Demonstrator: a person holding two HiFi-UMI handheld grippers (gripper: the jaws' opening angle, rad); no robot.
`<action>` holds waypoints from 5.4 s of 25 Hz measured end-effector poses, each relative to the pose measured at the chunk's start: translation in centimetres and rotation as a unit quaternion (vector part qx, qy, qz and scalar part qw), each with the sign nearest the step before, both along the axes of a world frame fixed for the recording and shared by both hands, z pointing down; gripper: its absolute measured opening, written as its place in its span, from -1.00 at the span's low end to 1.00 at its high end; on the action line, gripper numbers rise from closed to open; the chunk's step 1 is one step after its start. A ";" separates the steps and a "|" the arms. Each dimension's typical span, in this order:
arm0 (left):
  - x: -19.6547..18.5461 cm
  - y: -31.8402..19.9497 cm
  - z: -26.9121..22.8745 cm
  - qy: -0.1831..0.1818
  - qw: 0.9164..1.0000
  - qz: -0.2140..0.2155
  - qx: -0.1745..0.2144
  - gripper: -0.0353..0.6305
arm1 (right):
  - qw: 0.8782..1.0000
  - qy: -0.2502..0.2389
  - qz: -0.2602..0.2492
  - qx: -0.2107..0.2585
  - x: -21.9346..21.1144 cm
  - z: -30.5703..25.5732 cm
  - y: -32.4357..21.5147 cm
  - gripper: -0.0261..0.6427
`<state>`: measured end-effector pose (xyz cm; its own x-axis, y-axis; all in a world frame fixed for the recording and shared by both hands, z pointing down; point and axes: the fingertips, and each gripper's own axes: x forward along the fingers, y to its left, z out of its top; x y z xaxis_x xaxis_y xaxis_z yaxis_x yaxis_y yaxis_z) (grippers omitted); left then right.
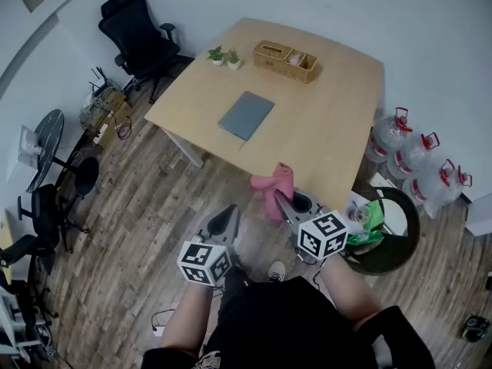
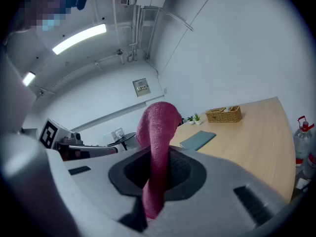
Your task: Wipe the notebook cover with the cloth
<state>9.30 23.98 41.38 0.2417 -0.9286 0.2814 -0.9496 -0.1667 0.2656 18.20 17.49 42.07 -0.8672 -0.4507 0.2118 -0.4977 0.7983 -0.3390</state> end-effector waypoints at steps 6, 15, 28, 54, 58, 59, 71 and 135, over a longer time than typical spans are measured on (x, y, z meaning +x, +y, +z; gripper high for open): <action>-0.7 -0.4 0.0 0.003 1.000 0.000 -0.001 -0.87 | 1.000 0.000 0.004 -0.004 -0.5 0.2 -0.4 -0.75; -3.3 -1.5 0.8 0.007 1.000 0.007 -0.005 -0.86 | 1.000 0.000 0.023 -0.019 -2.6 0.8 -1.7 -0.75; -9.4 -4.5 3.7 0.025 0.998 0.050 -0.031 -0.59 | 0.996 0.019 0.071 -0.041 -7.7 2.5 -4.3 -0.75; -19.3 -8.6 3.6 0.044 0.990 0.131 -0.018 -0.33 | 0.989 0.040 0.142 -0.015 -17.5 0.0 -7.1 -0.75; -19.7 -9.9 3.6 0.047 0.992 0.116 -0.018 -0.33 | 0.991 0.044 0.126 -0.016 -18.0 -0.1 -8.4 -0.75; -19.8 -10.3 3.6 0.047 0.992 0.111 -0.019 -0.33 | 0.991 0.045 0.122 -0.016 -18.0 -0.1 -8.9 -0.75; -19.0 -17.8 3.9 0.030 0.997 0.060 -0.038 -0.33 | 0.996 0.026 0.081 -0.032 -17.1 0.8 -17.9 -0.75; -20.9 -37.5 23.0 -0.052 0.947 0.137 -0.286 -0.32 | 0.965 0.134 0.052 -0.221 -20.7 18.4 -28.0 -0.75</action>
